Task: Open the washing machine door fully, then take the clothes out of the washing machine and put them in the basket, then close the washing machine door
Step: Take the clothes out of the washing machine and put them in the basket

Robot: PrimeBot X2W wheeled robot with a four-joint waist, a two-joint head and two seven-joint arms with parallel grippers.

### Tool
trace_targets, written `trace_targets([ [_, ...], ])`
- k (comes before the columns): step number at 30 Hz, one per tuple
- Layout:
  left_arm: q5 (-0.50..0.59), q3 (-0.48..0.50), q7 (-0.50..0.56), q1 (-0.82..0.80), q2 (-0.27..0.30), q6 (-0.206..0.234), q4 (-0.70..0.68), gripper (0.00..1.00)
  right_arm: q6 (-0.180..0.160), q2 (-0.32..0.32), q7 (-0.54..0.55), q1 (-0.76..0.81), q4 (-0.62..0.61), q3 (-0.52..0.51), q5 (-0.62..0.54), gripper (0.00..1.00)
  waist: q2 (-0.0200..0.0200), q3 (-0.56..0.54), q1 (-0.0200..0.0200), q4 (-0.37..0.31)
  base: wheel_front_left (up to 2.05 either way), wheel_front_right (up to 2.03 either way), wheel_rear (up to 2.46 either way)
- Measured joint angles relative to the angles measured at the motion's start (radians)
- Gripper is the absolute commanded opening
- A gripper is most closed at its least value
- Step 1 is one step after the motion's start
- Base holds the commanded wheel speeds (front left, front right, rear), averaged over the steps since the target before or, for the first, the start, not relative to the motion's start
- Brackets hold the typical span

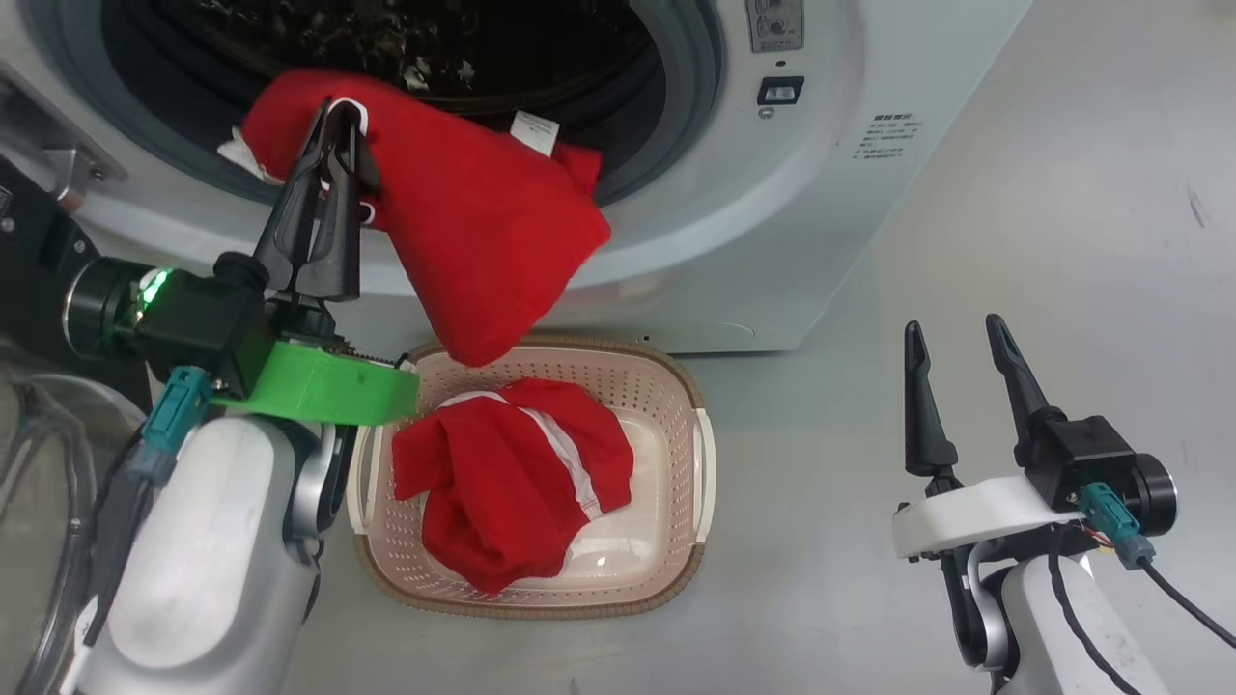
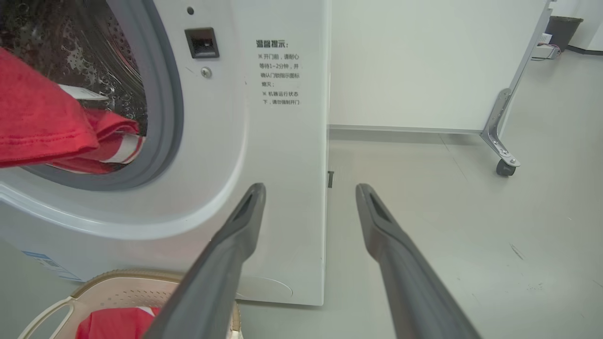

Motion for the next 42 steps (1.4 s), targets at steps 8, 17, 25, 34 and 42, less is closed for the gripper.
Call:
trace_targets([
  [8,-0.015,-0.022,0.005,0.129,0.004,0.004,-0.094,0.0,0.0,0.001,0.0,0.026,-0.002,0.006,0.0,1.0,0.0,-0.049,0.0,0.023,0.0,0.0,0.0],
  [17,-0.037,-0.101,0.105,0.243,0.022,-0.023,-0.019,0.0,0.0,-0.001,0.0,0.027,-0.01,0.007,0.0,1.0,0.0,-0.049,0.0,0.027,0.0,0.0,0.0],
  [25,-0.071,-0.162,0.168,0.276,0.016,-0.064,0.088,0.0,0.001,0.001,0.0,0.027,-0.023,0.027,-0.001,1.0,0.0,-0.032,0.0,0.006,0.0,0.0,0.0],
  [34,-0.079,-0.16,0.208,0.21,0.0,-0.079,0.258,0.0,0.001,0.001,0.0,0.018,-0.042,0.037,-0.002,1.0,0.0,0.019,0.0,-0.026,0.0,0.0,0.0],
  [42,-0.075,-0.122,0.187,0.072,-0.012,-0.082,0.372,0.0,0.001,0.002,0.0,-0.005,-0.058,0.044,-0.008,1.0,0.0,0.078,0.0,-0.06,0.0,0.0,0.0],
])
